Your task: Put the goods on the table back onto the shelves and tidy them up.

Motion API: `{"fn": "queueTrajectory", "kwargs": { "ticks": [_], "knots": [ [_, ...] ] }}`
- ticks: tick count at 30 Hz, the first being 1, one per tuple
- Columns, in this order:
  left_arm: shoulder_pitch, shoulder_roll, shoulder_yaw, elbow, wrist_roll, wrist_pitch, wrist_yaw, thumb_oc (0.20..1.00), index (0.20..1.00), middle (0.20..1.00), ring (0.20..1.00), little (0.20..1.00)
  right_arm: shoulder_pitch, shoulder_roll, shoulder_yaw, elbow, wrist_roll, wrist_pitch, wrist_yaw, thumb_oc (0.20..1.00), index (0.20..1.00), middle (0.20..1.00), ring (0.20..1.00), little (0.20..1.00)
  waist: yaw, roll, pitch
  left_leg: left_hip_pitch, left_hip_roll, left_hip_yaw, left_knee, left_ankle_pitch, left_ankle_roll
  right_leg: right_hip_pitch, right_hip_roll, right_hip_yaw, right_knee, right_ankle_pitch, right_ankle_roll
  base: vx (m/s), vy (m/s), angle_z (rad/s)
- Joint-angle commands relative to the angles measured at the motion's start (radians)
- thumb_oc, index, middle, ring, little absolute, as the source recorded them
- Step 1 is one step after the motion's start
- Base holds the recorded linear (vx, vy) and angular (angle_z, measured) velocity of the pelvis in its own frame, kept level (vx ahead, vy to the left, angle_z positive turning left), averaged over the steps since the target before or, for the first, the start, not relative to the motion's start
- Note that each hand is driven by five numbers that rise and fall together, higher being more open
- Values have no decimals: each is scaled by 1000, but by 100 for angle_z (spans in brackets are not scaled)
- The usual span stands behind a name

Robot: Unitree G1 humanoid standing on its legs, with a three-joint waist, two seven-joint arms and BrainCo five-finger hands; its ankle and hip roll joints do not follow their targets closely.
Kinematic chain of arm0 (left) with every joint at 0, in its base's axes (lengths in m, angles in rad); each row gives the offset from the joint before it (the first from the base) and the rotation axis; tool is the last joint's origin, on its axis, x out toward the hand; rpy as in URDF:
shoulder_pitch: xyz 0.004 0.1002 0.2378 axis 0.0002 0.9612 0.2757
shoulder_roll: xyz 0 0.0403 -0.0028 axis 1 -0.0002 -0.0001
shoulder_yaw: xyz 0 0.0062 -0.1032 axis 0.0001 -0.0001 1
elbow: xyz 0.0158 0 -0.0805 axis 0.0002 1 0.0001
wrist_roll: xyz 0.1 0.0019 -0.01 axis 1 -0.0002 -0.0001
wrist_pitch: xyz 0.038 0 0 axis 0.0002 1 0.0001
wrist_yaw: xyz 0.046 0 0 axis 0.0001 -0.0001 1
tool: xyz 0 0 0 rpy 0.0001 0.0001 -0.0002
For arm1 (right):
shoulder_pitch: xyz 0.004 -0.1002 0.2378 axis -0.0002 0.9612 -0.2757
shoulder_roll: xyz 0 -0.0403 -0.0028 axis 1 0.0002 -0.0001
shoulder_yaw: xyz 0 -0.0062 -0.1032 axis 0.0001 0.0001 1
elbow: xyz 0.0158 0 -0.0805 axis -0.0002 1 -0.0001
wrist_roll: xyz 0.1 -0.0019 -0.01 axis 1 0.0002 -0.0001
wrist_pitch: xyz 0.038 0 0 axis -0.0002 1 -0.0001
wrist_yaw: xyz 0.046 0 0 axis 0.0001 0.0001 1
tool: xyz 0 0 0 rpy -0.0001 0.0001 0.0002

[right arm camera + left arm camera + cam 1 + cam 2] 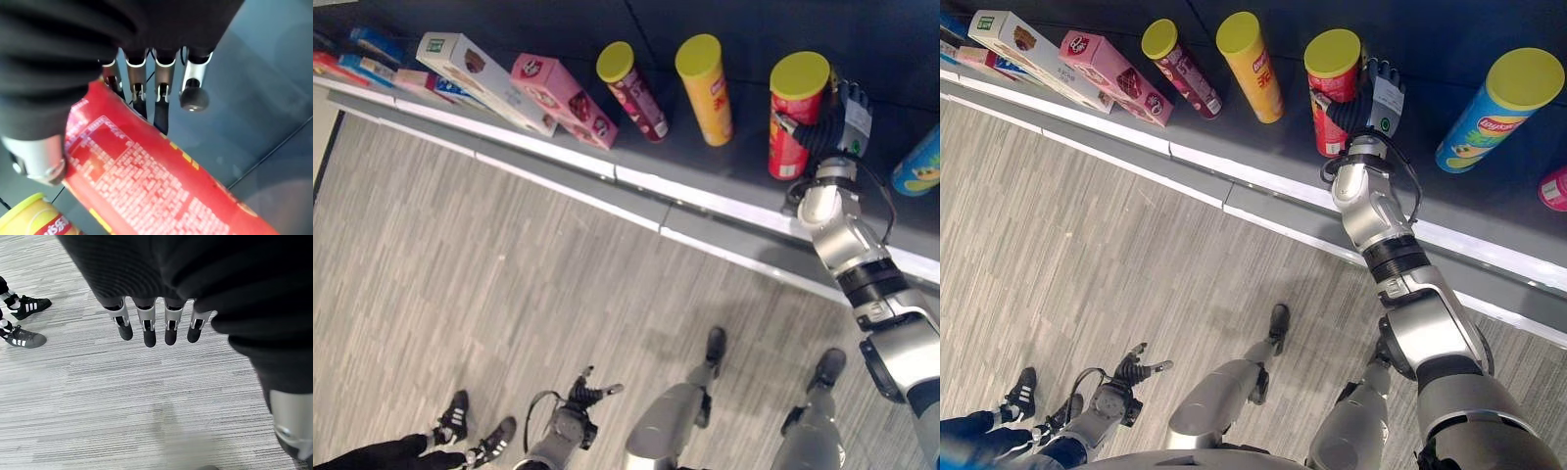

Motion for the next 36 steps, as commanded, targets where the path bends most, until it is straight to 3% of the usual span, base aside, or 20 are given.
{"fn": "queueTrajectory", "kwargs": {
  "ticks": [1, 21, 36],
  "knots": [
    [-35, 47, -78, 55, -35, -5, 33, 1000, 1000, 1000, 1000, 1000, -124, -24, 41, 13, -11, -38, -40, 200, 200, 200, 200, 200, 17, 10, -27, -53, 12, 34, 4, -13, -50, -16, -97, 59, 118, -64, 65, 0, 0, 0],
    [-37, 54, -82, 43, -33, -13, 24, 1000, 1000, 1000, 1000, 1000, -153, -75, 41, 40, 3, -43, -50, 200, 200, 200, 200, 200, 9, 29, -31, -57, 8, 40, 4, -14, -53, -31, -105, 68, 119, -63, 67, 0, 0, 0],
    [-32, 56, -81, 44, -30, -11, 23, 1000, 1000, 1000, 1000, 1000, -139, -67, 47, 42, 13, -49, -44, 200, 200, 200, 200, 200, 6, 17, -35, -50, 13, 41, 4, -21, -54, -25, -103, 66, 121, -68, 68, 0, 0, 0]
  ]
}}
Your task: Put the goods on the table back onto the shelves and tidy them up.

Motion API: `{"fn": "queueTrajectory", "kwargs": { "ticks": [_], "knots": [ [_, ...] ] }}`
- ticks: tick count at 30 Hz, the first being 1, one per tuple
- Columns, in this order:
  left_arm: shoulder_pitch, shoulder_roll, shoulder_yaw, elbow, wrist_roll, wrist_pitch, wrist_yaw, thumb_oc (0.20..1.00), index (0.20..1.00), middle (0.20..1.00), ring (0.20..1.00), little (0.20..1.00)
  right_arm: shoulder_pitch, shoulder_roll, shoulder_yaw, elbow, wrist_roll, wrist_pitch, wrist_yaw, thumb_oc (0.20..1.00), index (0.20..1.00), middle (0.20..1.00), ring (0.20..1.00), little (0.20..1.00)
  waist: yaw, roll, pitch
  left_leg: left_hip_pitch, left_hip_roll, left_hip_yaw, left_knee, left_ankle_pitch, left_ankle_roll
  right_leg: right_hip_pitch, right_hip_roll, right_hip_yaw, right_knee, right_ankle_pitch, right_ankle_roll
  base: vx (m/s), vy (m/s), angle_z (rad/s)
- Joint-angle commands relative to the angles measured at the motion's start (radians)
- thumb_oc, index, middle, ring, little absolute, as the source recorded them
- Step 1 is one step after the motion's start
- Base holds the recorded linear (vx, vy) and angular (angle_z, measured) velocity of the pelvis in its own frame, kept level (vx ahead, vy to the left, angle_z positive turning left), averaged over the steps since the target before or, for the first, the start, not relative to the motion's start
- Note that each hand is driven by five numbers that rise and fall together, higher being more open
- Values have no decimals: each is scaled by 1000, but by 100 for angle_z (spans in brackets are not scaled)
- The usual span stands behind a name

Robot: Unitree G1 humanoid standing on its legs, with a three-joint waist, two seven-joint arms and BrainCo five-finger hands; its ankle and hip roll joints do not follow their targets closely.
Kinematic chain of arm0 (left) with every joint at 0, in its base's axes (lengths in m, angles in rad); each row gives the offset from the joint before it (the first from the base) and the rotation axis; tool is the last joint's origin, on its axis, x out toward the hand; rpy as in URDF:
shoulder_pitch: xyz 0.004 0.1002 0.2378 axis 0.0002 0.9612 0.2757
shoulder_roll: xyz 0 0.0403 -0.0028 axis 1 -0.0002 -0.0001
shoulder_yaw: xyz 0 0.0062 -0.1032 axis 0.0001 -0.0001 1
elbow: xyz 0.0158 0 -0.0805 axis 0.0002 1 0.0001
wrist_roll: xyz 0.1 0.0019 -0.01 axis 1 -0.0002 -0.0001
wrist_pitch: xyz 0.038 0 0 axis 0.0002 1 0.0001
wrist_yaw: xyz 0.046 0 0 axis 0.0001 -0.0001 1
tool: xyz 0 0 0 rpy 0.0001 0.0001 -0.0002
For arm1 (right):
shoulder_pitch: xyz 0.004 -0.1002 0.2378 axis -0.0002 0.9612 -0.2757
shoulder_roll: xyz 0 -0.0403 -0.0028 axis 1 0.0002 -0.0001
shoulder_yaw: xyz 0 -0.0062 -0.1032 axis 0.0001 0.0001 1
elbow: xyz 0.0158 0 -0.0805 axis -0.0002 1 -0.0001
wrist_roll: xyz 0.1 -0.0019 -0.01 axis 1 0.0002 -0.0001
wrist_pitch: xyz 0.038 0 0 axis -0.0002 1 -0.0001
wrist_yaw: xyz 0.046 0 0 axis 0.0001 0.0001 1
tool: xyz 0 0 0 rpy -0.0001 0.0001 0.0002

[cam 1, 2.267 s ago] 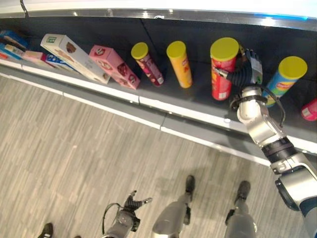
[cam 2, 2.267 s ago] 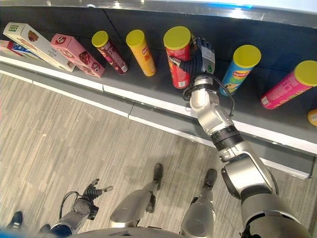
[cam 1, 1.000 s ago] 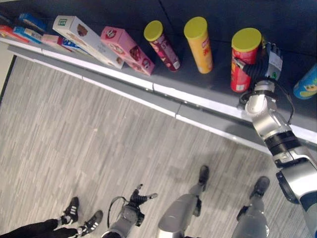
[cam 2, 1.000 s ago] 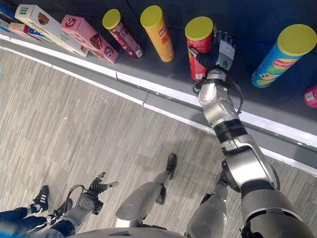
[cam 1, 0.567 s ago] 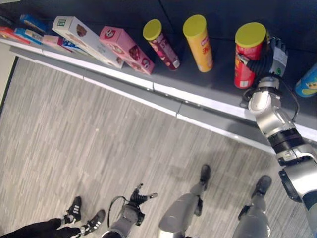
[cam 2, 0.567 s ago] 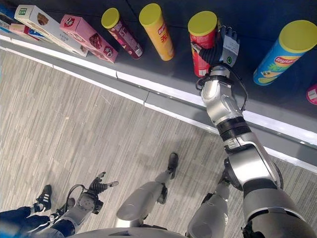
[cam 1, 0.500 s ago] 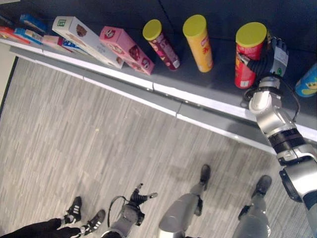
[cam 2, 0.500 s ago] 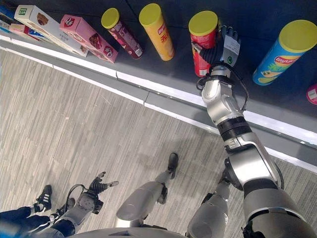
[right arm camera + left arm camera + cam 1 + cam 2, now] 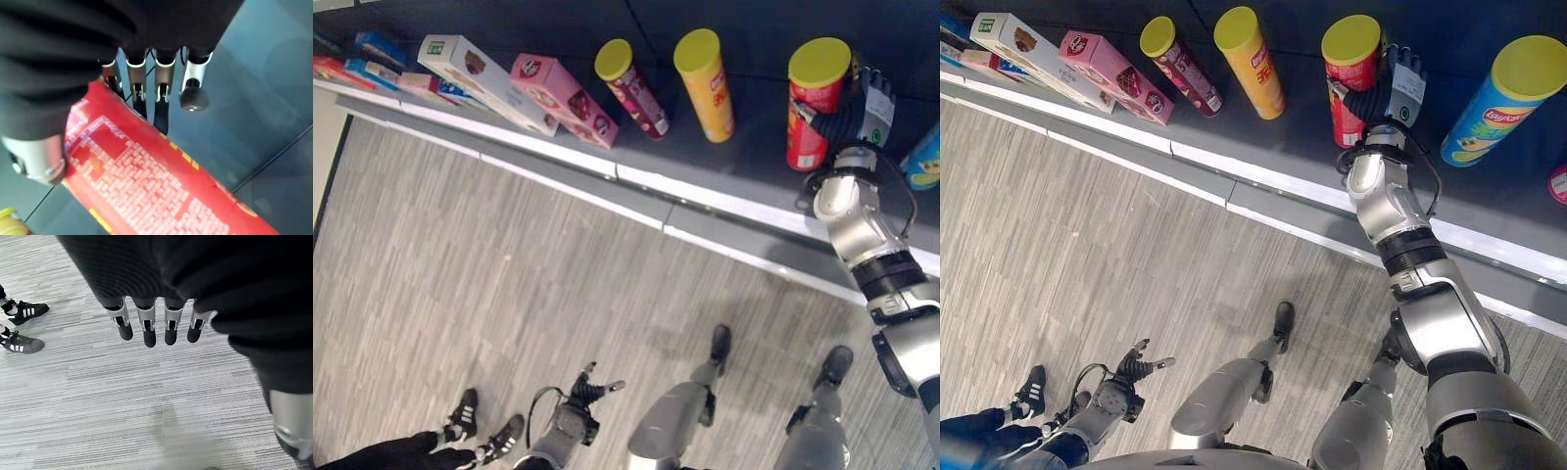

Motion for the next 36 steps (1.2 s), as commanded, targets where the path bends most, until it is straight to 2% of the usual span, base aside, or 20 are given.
{"fn": "queueTrajectory", "kwargs": {
  "ticks": [1, 15, 16, 17, 18, 26, 29, 32, 36],
  "knots": [
    [-27, 56, -67, 46, -29, -7, 24, 1000, 1000, 1000, 1000, 1000, -108, -8, 45, 13, 12, -46, -39, 200, 200, 200, 200, 200, 9, -6, -35, -43, 14, 38, 4, -21, -53, -15, -97, 63, 118, -66, 63, 0, 0, 0],
    [-31, 56, -72, 53, -32, -12, 27, 1000, 1000, 1000, 1000, 1000, -119, -12, 52, 35, 19, -45, -44, 200, 200, 200, 200, 200, 17, -3, -30, -49, 12, 33, 4, -16, -54, -18, -103, 55, 122, -63, 65, 0, 0, 0],
    [-32, 55, -71, 55, -31, -11, 28, 1000, 1000, 1000, 1000, 1000, -117, -11, 52, 33, 17, -43, -46, 454, 454, 454, 454, 454, 16, -5, -29, -44, 13, 34, 4, -21, -55, -14, -102, 56, 125, -70, 65, 0, 0, 0],
    [-31, 54, -71, 55, -30, -10, 27, 1000, 1000, 1000, 1000, 1000, -114, -11, 51, 30, 12, -39, -49, 802, 802, 802, 802, 802, 15, -7, -29, -42, 13, 34, 4, -23, -55, -13, -101, 57, 126, -70, 65, 0, 0, 0],
    [-32, 54, -70, 55, -30, -10, 28, 1000, 1000, 1000, 1000, 1000, -114, -10, 52, 29, 7, -37, -50, 1000, 1000, 1000, 1000, 1000, 14, -9, -31, -43, 13, 34, 4, -24, -54, -14, -102, 58, 125, -69, 65, 0, 0, 0],
    [-50, 51, -74, 55, -24, -6, 32, 1000, 1000, 1000, 1000, 1000, -98, 13, 66, 2, -38, -25, -49, 1000, 1000, 1000, 1000, 1000, 6, -30, -44, -34, 18, 41, 4, -28, -52, -11, -98, 60, 121, -63, 64, 0, 0, 0],
    [-54, 45, -79, 59, -26, -1, 31, 1000, 1000, 1000, 1000, 1000, -71, 36, 70, -2, -39, -26, -45, 1000, 1000, 1000, 1000, 1000, -1, -50, -52, -24, 22, 44, 4, -32, -51, -2, -92, 60, 118, -61, 63, 0, 0, 0],
    [-57, 41, -80, 70, -17, 11, 28, 1000, 1000, 1000, 1000, 1000, -26, 60, 71, -29, -38, -31, -40, 1000, 1000, 1000, 1000, 1000, -14, -84, -61, -15, 32, 52, 7, -39, -51, 10, -85, 57, 112, -59, 61, 0, 0, 0],
    [-52, 29, -62, 99, 0, 32, 23, 1000, 1000, 1000, 1000, 1000, 88, 90, 58, -174, -68, -46, -14, 1000, 1000, 1000, 1000, 1000, -37, -133, -77, 11, 43, 69, 12, -56, -48, 28, -76, 58, 106, -57, 56, 8, 6, -1]
  ]
}}
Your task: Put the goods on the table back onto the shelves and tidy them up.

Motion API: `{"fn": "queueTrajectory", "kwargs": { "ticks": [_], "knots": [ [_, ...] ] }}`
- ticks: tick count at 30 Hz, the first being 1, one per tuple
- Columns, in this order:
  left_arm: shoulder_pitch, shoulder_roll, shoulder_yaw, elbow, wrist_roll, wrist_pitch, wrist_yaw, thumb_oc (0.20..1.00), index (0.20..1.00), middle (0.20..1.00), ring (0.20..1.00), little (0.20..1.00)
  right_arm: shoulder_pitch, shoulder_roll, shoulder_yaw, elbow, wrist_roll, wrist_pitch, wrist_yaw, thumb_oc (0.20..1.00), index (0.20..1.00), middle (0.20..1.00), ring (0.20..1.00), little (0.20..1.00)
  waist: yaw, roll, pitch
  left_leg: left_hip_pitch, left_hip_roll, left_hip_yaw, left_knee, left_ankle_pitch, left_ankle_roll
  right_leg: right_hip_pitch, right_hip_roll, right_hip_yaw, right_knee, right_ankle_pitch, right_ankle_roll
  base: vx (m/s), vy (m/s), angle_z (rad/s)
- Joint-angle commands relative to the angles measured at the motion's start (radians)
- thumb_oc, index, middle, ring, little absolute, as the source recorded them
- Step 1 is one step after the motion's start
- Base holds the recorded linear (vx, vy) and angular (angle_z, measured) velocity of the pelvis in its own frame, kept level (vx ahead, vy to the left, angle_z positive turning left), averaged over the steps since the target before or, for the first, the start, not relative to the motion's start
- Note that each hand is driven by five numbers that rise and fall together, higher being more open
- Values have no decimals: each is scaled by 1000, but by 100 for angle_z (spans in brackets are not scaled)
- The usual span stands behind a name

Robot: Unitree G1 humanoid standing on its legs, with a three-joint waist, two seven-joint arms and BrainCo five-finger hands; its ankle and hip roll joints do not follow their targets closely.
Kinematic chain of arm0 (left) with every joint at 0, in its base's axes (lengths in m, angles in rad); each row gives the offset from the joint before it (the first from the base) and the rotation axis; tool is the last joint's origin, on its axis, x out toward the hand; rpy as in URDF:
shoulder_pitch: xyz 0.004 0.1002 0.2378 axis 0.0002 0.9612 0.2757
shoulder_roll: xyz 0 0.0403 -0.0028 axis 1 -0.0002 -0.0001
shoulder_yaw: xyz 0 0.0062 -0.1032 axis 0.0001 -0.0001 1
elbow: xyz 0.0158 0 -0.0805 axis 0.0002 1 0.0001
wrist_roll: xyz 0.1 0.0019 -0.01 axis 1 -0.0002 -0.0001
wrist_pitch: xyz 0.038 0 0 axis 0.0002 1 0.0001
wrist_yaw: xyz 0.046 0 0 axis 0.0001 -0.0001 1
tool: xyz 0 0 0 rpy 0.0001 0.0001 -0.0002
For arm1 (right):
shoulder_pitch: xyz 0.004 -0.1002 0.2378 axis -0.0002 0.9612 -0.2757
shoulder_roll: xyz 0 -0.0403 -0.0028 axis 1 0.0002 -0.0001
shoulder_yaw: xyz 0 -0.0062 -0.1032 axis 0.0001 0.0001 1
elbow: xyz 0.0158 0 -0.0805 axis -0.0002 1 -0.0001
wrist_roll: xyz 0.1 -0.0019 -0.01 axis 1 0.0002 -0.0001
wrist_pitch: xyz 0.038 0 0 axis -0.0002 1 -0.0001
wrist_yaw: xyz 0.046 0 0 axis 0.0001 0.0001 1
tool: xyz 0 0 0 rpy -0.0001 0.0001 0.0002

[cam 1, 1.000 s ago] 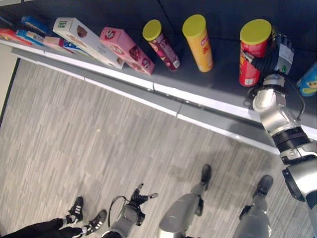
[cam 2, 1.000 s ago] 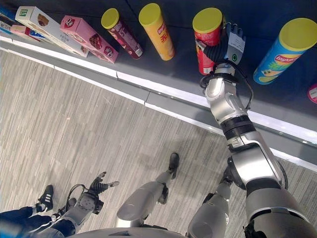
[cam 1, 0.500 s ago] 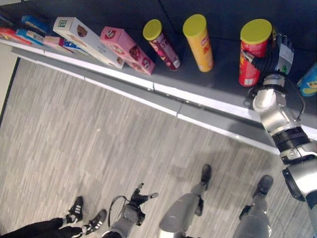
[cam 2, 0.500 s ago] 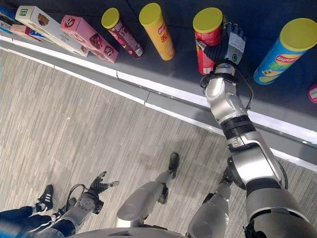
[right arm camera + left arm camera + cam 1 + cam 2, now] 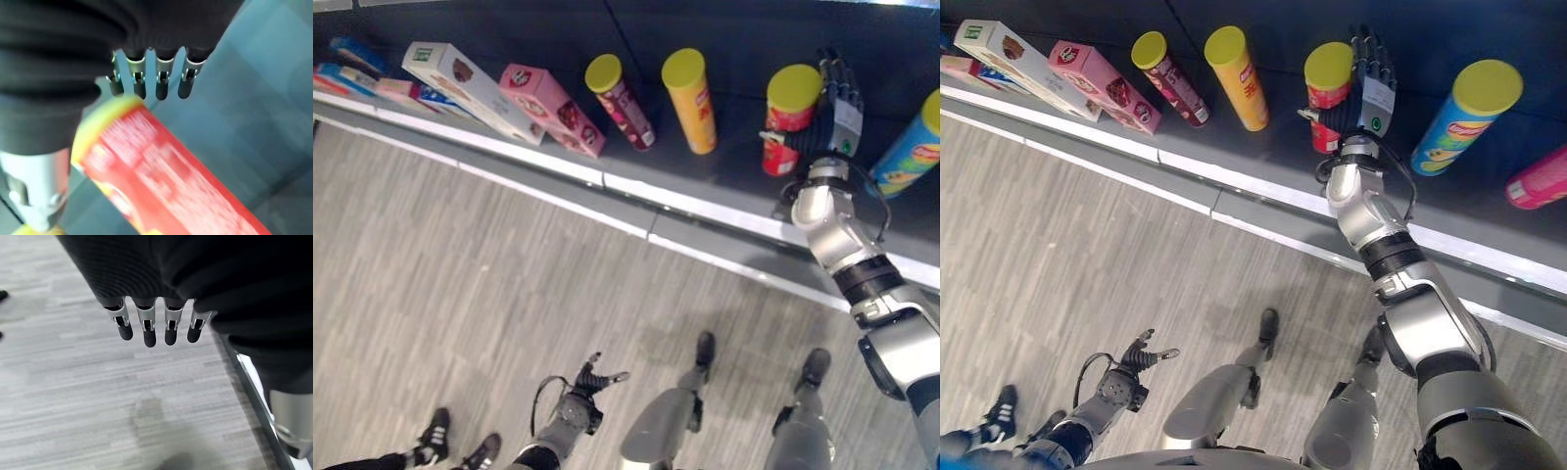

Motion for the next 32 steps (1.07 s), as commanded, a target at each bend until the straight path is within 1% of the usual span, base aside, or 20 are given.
{"fn": "queueTrajectory", "kwargs": {
  "ticks": [1, 4, 5, 6, 9, 10, 11, 13, 15, 16, 18, 19, 22, 24, 25, 26, 27, 29, 30, 32],
  "knots": [
    [-8, 23, -28, 96, 9, 30, 18, 1000, 1000, 1000, 1000, 1000, 73, 15, 3, -157, -71, -58, 29, 1000, 1000, 1000, 1000, 1000, 5, -46, -58, -16, 40, 73, 10, -64, -48, -3, -86, 59, 103, -57, 57, 57, 17, -6],
    [6, 18, 9, 121, 31, 48, 16, 1000, 1000, 1000, 1000, 1000, 209, 38, 23, -294, -51, -96, 129, 1000, 1000, 1000, 1000, 1000, -18, -97, -76, 18, 49, 92, 18, -83, -42, 18, -81, 69, 102, -54, 55, 53, 21, -11],
    [9, 18, 9, 121, 32, 48, 15, 1000, 1000, 1000, 1000, 1000, 214, 38, 22, -301, -52, -94, 132, 1000, 1000, 1000, 1000, 1000, -17, -98, -76, 21, 49, 94, 18, -84, -42, 20, -81, 70, 101, -55, 56, 89, 37, -18],
    [23, 21, 46, 128, 46, 54, 10, 1000, 1000, 1000, 1000, 1000, 315, 25, 23, -397, 49, -146, 245, 1000, 1000, 1000, 1000, 1000, -39, -137, -89, 50, 54, 109, 24, -100, -37, 34, -75, 83, 108, -55, 56, 123, 31, -23],
    [63, 41, 96, 130, 96, 64, -28, 1000, 1000, 1000, 1000, 1000, 524, -10, 7, -530, 308, -216, 463, 1000, 1000, 1000, 1000, 1000, -68, -192, -109, 110, 60, 144, 24, -123, -30, 63, -69, 107, 124, -46, 64, 103, 45, -23],
    [63, 41, 96, 130, 96, 64, -28, 1000, 1000, 1000, 1000, 1000, 526, -11, 6, -532, 309, -214, 464, 1000, 1000, 1000, 1000, 1000, -67, -194, -111, 107, 58, 144, 23, -120, -29, 61, -71, 107, 122, -42, 64, 79, 75, -44],
    [79, 50, 117, 139, 126, 64, -68, 1000, 1000, 1000, 1000, 1000, 652, -37, 28, -543, 447, -221, 631, 1000, 1000, 1000, 1000, 1000, -83, -219, -124, 138, 56, 161, 22, -132, -25, 74, -69, 117, 128, -32, 71, 66, 78, -46],
    [88, 63, 131, 152, 145, 55, -103, 1000, 1000, 1000, 1000, 1000, 763, -63, 59, -512, 561, -205, 788, 1000, 1000, 1000, 1000, 1000, -95, -241, -140, 168, 56, 177, 21, -144, -24, 88, -66, 124, 138, -25, 76, 84, 82, -36],
    [91, 73, 138, 163, 149, 46, -129, 1000, 1000, 1000, 1000, 1000, 826, -87, 105, -429, 586, -186, 889, 1000, 1000, 1000, 1000, 1000, -103, -256, -154, 190, 55, 189, 18, -148, -23, 92, -66, 133, 148, -7, 82, 49, 61, -27],
    [92, 77, 141, 170, 144, 40, -134, 1000, 1000, 1000, 1000, 1000, 856, -92, 113, -376, 593, -178, 918, 1000, 1000, 1000, 1000, 1000, -110, -266, -163, 194, 52, 194, 16, -148, -21, 89, -66, 140, 153, 2, 85, 42, 45, -24],
    [92, 78, 144, 171, 136, 38, -141, 1000, 1000, 1000, 1000, 1000, 870, -89, 117, -324, 575, -181, 922, 1000, 1000, 1000, 1000, 1000, -110, -271, -168, 204, 51, 200, 16, -151, -20, 91, -65, 140, 154, -2, 85, 28, 32, -23],
    [95, 76, 158, 184, 111, 35, -144, 1000, 1000, 1000, 1000, 1000, 897, -46, 98, -149, 555, -156, 921, 1000, 1000, 1000, 1000, 1000, -115, -283, -174, 225, 51, 224, 15, -156, -16, 88, -69, 137, 161, 24, 89, 28, 20, -40],
    [105, 68, 180, 200, 67, 27, -152, 1000, 1000, 1000, 1000, 1000, 925, 38, 5, 142, 515, -143, 850, 1000, 1000, 1000, 1000, 1000, -117, -292, -185, 254, 61, 264, 13, -167, -17, 90, -72, 97, 167, 11, 87, 34, -15, -52],
    [104, 63, 184, 207, 45, 27, -159, 1000, 1000, 1000, 1000, 1000, 925, 80, -62, 308, 503, -120, 821, 1000, 1000, 1000, 1000, 1000, -127, -296, -193, 264, 71, 278, 13, -167, -20, 97, -67, 96, 165, 11, 85, 48, -70, -58],
    [104, 63, 184, 207, 45, 27, -159, 1000, 1000, 1000, 1000, 1000, 925, 80, -62, 308, 503, -120, 821, 1000, 1000, 1000, 1000, 1000, -127, -296, -194, 263, 71, 278, 13, -167, -20, 96, -67, 96, 165, 11, 85, 48, -97, -38],
    [108, 62, 186, 216, 28, 26, -173, 1000, 1000, 1000, 1000, 1000, 925, 106, -107, 451, 469, -105, 793, 1000, 1000, 1000, 1000, 1000, -129, -293, -206, 267, 80, 279, 15, -168, -25, 108, -52, 97, 148, -10, 77, 50, -110, -29],
    [104, 61, 186, 219, 19, 27, -177, 1000, 1000, 1000, 1000, 1000, 917, 118, -130, 518, 460, -93, 784, 1000, 1000, 1000, 1000, 1000, -131, -292, -214, 269, 88, 282, 17, -168, -30, 120, -41, 94, 130, -22, 72, 76, -142, -15],
    [105, 59, 186, 221, 10, 26, -181, 1000, 1000, 1000, 1000, 1000, 915, 126, -148, 571, 451, -90, 776, 1000, 1000, 1000, 1000, 1000, -131, -290, -224, 269, 94, 284, 19, -169, -34, 130, -33, 89, 113, -38, 67, 64, -107, -10],
    [109, 57, 191, 218, -2, 25, -194, 1000, 1000, 1000, 1000, 1000, 921, 138, -172, 643, 428, -79, 763, 1000, 1000, 1000, 1000, 1000, -131, -291, -242, 271, 112, 288, 24, -168, -45, 148, -14, 82, 87, -62, 59, 78, -156, -14],
    [113, 51, 194, 217, -10, 27, -198, 1000, 1000, 1000, 1000, 1000, 926, 147, -190, 684, 421, -73, 756, 1000, 1000, 1000, 1000, 1000, -133, -290, -255, 277, 126, 289, 27, -167, -53, 161, 2, 87, 76, -78, 51, 74, -168, -1]
  ]
}}
